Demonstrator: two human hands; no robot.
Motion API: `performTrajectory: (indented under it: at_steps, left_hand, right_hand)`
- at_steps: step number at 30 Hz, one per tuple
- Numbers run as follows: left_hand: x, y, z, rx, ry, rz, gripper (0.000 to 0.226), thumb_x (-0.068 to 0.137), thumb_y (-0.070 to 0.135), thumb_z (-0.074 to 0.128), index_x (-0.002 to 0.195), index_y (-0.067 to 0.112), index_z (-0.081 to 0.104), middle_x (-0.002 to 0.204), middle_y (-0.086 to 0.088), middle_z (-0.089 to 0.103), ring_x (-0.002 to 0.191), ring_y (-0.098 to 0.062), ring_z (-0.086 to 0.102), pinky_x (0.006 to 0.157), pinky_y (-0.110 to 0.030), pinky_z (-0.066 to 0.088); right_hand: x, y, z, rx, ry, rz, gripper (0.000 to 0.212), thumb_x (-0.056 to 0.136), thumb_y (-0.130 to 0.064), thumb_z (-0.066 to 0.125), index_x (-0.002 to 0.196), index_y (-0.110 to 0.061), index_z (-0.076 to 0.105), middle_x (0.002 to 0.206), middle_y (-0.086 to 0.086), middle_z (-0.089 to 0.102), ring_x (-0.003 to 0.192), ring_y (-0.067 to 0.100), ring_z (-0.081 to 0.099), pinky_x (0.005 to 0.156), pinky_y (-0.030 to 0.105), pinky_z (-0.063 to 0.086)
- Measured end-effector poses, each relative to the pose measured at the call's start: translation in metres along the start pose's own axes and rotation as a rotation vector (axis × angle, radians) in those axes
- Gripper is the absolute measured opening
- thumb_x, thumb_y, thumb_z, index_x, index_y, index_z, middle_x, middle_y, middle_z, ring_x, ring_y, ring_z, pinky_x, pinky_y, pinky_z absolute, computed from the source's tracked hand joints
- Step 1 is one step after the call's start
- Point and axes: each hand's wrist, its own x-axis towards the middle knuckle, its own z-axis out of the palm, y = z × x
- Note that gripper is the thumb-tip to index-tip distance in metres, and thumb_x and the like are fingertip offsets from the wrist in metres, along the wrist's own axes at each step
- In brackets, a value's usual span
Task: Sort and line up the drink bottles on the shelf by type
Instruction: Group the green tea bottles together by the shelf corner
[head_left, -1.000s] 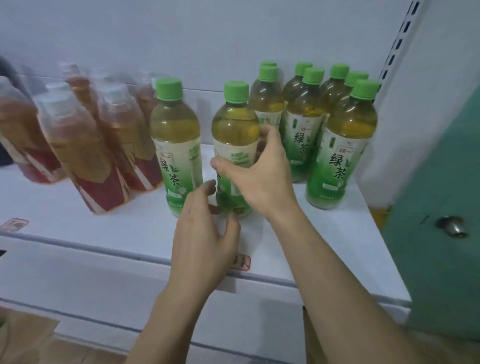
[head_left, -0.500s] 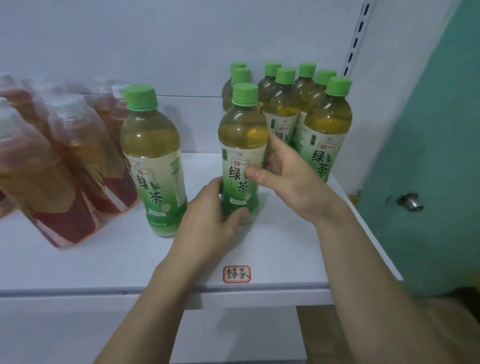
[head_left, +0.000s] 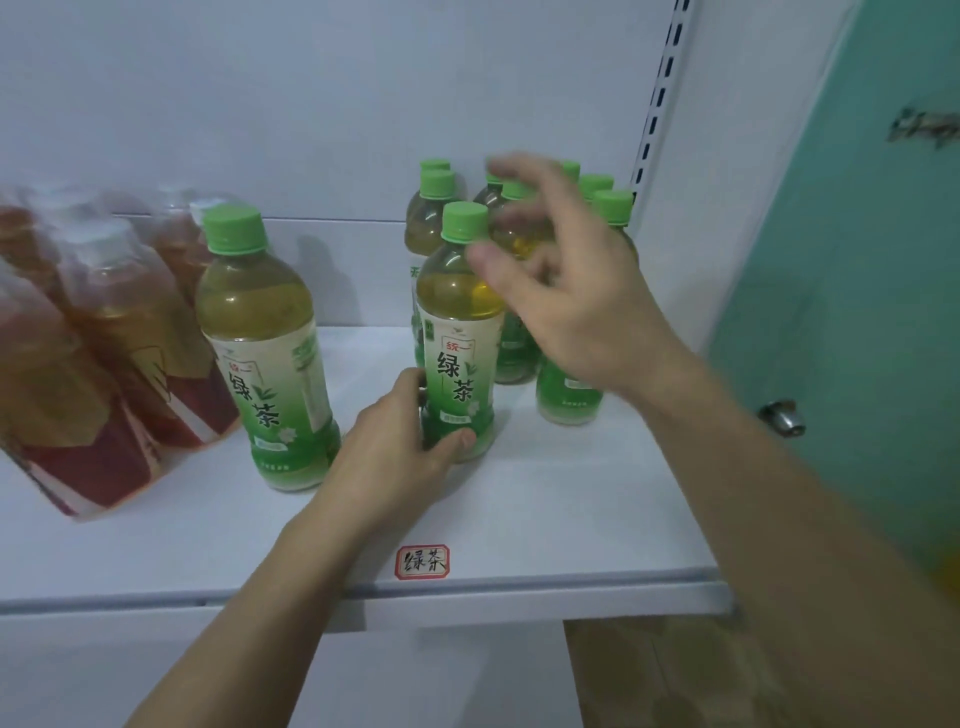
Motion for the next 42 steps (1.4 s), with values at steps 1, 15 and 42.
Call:
performTrajectory:
  at_steps: [1,15,42]
  left_hand:
    - [0.002,0.002,0.0,0.006,-0.024,-0.007,0.054,0.09,0.041,0.07,0.136,0.032,0.043,0.131,0.012,0.062,0.096,-0.016,0.064,0.076,-0.032,0.046]
    - [0.052,0.029,0.032,-0.114,-0.067,-0.002,0.049,0.092,0.032,0.07,0.133,0.024,0.044,0.138,0.006,0.058,0.122,-0.02,0.056,0.095,-0.031,0.044]
    - [-0.066,-0.065,-0.075,-0.171,0.427,0.025,0.026,0.085,0.017,0.076,0.102,0.023,0.058,0.1,0.013,0.064,0.098,-0.008,0.062,0.082,-0.029,0.053]
  right_hand:
    - [0.017,-0.008,-0.004,-0.107,-0.038,-0.054,0.043,0.095,-0.039,0.065,0.136,-0.03,0.053,0.106,-0.014,0.059,0.075,-0.004,0.055,0.077,0.021,0.048]
    - [0.094,0.001,-0.036,-0.631,-0.412,-0.143,0.017,0.099,-0.035,0.06,0.104,-0.021,0.068,0.098,0.002,0.068,0.089,0.021,0.064,0.077,0.032,0.051]
    - [0.088,-0.069,0.092,-0.254,-0.484,-0.393,0.036,0.092,-0.051,0.065,0.106,-0.018,0.068,0.097,-0.003,0.068,0.072,-0.001,0.051,0.065,0.013,0.036]
